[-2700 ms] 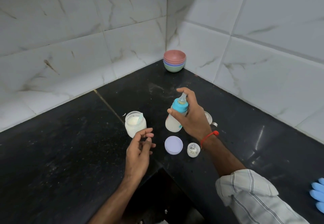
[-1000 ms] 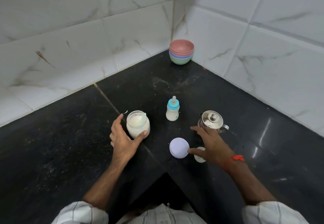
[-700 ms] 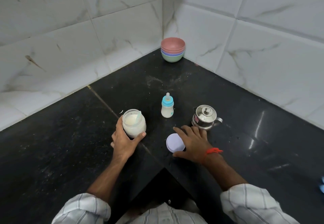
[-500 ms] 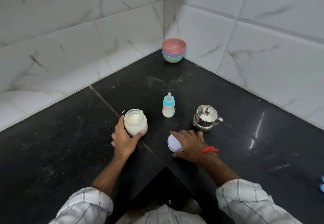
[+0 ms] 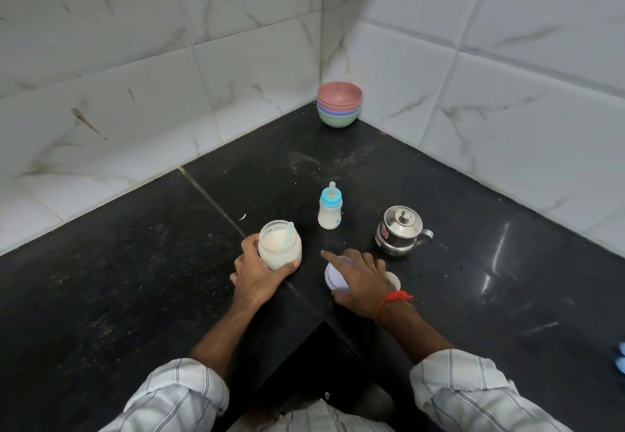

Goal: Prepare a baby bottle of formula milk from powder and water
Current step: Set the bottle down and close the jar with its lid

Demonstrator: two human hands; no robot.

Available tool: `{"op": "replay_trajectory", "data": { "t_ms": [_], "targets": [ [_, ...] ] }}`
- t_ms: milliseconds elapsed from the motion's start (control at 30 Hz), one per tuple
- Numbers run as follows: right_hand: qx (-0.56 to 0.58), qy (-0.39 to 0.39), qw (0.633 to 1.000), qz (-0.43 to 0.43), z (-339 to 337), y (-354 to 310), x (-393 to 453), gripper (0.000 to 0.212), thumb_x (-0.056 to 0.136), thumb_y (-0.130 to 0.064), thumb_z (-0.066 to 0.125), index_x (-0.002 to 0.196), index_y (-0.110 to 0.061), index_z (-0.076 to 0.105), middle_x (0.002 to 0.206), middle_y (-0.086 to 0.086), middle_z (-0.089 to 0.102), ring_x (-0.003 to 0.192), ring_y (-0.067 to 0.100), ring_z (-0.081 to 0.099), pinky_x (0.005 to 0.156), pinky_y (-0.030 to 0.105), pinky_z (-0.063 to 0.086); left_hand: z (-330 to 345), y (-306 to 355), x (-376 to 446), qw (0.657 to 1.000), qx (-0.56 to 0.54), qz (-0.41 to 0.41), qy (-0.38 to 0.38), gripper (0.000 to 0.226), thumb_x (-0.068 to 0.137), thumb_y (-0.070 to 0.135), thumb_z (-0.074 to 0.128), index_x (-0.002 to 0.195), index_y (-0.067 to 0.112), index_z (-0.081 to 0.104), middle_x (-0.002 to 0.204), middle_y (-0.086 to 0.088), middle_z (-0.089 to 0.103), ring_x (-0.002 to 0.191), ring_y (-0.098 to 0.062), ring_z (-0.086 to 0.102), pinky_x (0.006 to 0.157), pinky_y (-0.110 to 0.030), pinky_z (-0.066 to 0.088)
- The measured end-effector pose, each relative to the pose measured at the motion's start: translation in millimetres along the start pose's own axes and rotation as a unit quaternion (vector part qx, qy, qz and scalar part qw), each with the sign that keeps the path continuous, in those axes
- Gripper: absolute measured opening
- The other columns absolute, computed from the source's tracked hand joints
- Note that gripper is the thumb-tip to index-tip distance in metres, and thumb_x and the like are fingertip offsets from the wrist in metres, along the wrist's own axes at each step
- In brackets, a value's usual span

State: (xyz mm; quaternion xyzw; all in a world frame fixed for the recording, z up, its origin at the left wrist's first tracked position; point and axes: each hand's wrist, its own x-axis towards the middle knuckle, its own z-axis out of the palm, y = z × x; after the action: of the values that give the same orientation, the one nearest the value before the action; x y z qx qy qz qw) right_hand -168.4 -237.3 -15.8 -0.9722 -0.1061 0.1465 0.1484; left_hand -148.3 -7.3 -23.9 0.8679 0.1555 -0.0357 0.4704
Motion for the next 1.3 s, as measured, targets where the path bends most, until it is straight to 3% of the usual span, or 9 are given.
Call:
{"op": "replay_trajectory", "data": {
  "t_ms": [67, 167, 300, 400, 533, 700, 833, 1033, 1300],
  "targets": [
    [0.131, 0.087, 0.988, -0.012, -8.7, -4.0, -3.7, 0.083, 0.084, -0.042, 0.069, 0.155, -0.047, 0.027, 0.142, 0.003, 0.039, 0.129, 0.027, 0.047, 0.113, 0.044, 0.037, 0.0, 1.5, -3.2, 1.0, 0.006, 0.012, -0.01, 0.094, 0.065, 0.055, 0.088, 0.138, 0.04, 0.031, 0.142, 0.001, 0.051, 0.138, -0.027, 0.039, 0.113, -0.049, 0.027],
    [0.347, 0.195, 0.916, -0.055, -26.4, -17.0, -6.2, 0.066, 0.083, -0.03, 0.08, 0.14, -0.041, 0.049, 0.131, 0.0, 0.045, 0.117, 0.014, 0.059, 0.108, 0.037, 0.05, -1.2, 1.7, -8.5, 0.999, 0.007, 0.042, -0.022, 0.096, 0.068, 0.054, 0.086, 0.145, 0.049, 0.029, 0.144, 0.01, 0.052, 0.14, -0.024, 0.036, 0.116, -0.05, 0.027],
    [0.429, 0.247, 0.861, -0.114, -41.0, -44.1, 3.6, 0.048, 0.077, -0.04, 0.082, 0.116, -0.027, 0.057, 0.123, -0.005, 0.056, 0.121, 0.02, 0.061, 0.101, 0.041, 0.056, -2.3, 2.5, -14.8, 0.998, 0.0, 0.054, -0.036, 0.093, 0.068, 0.054, 0.085, 0.144, 0.056, 0.031, 0.141, 0.021, 0.051, 0.138, -0.023, 0.037, 0.105, -0.04, 0.027],
    [0.382, 0.253, 0.881, -0.117, -35.5, -56.3, 17.6, 0.046, 0.076, -0.046, 0.083, 0.104, -0.023, 0.054, 0.121, -0.004, 0.061, 0.117, 0.019, 0.062, 0.095, 0.043, 0.057, -1.5, 4.2, -18.1, 0.997, 0.015, 0.057, -0.044, 0.095, 0.069, 0.059, 0.084, 0.145, 0.058, 0.026, 0.136, 0.022, 0.051, 0.137, -0.022, 0.037, 0.106, -0.044, 0.025],
    [0.304, 0.232, 0.919, -0.099, -23.1, -63.5, 31.8, 0.044, 0.077, -0.039, 0.086, 0.101, -0.021, 0.053, 0.126, -0.003, 0.06, 0.114, 0.01, 0.056, 0.095, 0.034, 0.053, -0.4, 1.5, -16.1, 0.997, 0.032, 0.055, -0.046, 0.098, 0.071, 0.059, 0.082, 0.15, 0.05, 0.025, 0.145, 0.013, 0.051, 0.138, -0.024, 0.037, 0.11, -0.048, 0.026],
    [0.238, 0.157, 0.954, -0.096, -19.8, -67.9, 40.1, 0.06, 0.084, -0.036, 0.082, 0.133, -0.019, 0.052, 0.14, -0.001, 0.055, 0.128, 0.014, 0.049, 0.106, 0.022, 0.042, 1.4, -3.6, -12.4, 0.997, 0.038, 0.053, -0.047, 0.1, 0.071, 0.062, 0.081, 0.153, 0.047, 0.026, 0.15, 0.013, 0.049, 0.139, -0.024, 0.036, 0.115, -0.054, 0.027],
    [0.18, 0.104, 0.973, -0.101, -24.6, -69.5, 45.6, 0.077, 0.086, -0.04, 0.079, 0.151, -0.019, 0.043, 0.15, 0.003, 0.049, 0.137, 0.02, 0.044, 0.117, 0.04, 0.041, 2.6, -7.3, -10.6, 0.997, 0.032, 0.051, -0.046, 0.099, 0.069, 0.066, 0.08, 0.151, 0.049, 0.027, 0.148, 0.015, 0.05, 0.138, -0.022, 0.037, 0.113, -0.051, 0.027],
    [0.031, 0.007, 0.997, -0.075, -49.0, -80.2, 57.0, 0.092, 0.089, -0.046, 0.073, 0.161, -0.02, 0.022, 0.147, 0.007, 0.039, 0.132, 0.033, 0.038, 0.113, 0.044, 0.037, 1.8, -5.7, -9.3, 0.997, 0.037, 0.043, -0.051, 0.104, 0.067, 0.064, 0.082, 0.154, 0.041, 0.029, 0.148, 0.01, 0.051, 0.14, -0.023, 0.038, 0.115, -0.051, 0.027],
    [-0.106, -0.063, 0.988, -0.095, -77.2, -98.6, 76.5, 0.085, 0.076, -0.05, 0.084, 0.145, -0.018, 0.045, 0.137, 0.006, 0.046, 0.123, 0.03, 0.051, 0.103, 0.04, 0.044, 0.8, -5.6, -10.6, 0.998, 0.007, 0.045, -0.046, 0.102, 0.06, 0.068, 0.083, 0.147, 0.047, 0.035, 0.142, 0.013, 0.055, 0.137, -0.018, 0.041, 0.116, -0.051, 0.031]
  ]
}}
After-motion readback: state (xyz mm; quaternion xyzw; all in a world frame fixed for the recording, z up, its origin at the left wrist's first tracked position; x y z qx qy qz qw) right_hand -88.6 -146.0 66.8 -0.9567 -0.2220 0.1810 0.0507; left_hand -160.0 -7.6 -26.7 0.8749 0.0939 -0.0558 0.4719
